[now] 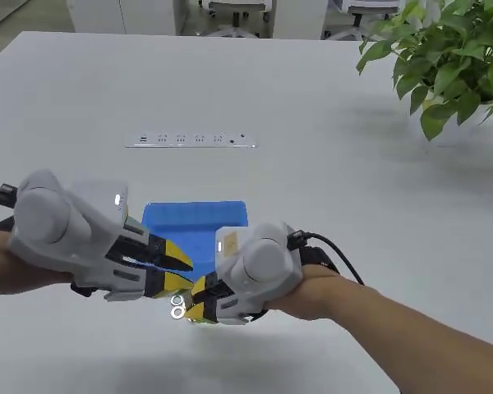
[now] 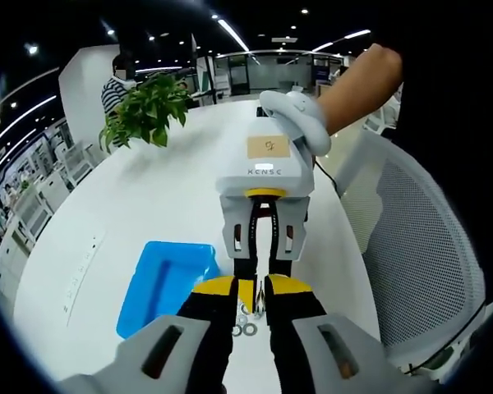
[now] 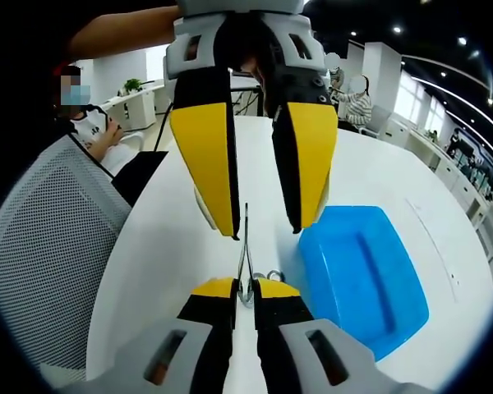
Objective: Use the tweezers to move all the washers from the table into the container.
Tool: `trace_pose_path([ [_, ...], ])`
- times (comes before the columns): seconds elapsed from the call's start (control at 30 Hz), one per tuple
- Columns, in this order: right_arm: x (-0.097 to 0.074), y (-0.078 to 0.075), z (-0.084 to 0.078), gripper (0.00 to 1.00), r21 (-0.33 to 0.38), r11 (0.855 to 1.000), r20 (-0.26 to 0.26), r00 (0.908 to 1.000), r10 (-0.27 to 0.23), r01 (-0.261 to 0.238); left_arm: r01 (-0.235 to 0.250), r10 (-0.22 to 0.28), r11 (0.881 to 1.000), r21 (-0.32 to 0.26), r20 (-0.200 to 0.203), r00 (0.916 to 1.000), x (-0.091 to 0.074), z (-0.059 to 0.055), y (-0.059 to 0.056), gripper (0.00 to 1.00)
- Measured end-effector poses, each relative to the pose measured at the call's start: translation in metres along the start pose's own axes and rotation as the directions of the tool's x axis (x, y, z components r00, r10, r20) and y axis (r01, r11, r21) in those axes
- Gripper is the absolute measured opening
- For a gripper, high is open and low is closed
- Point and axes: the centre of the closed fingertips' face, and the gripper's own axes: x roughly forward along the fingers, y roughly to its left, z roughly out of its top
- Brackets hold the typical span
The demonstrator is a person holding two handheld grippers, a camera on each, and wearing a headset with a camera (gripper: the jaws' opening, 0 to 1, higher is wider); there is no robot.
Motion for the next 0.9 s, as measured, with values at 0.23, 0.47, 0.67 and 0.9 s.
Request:
trace_pose_path([
  [0.23,-0.006,-0.001,0.006,0.09,0.005,1.0,0.017,0.9999,0.0,0.0,-0.027,0.028,0.997,-0.074,0.018,0.9994,-0.007,-0.007,0.0,0.3],
  [0.47,-0.013,-0.002,0.011,0.09,-0.018,1.0,0.017,0.9999,0.0,0.001,-0.069,0.074,0.988,-0.136,0.031,0.9968,-0.014,-0.021,-0.001,0.47],
  [0.67,-0.021,-0.005,0.018,0.09,-0.027,1.0,0.02,0.9998,0.005,-0.004,-0.13,0.145,0.97,-0.207,0.059,0.9877,-0.023,-0.027,0.003,0.61],
  [0.9,-0.032,-0.019,0.027,0.09,-0.01,1.0,0.051,0.9987,0.002,-0.001,-0.171,0.197,0.948,-0.27,0.07,0.978,-0.03,-0.032,0.007,0.71],
])
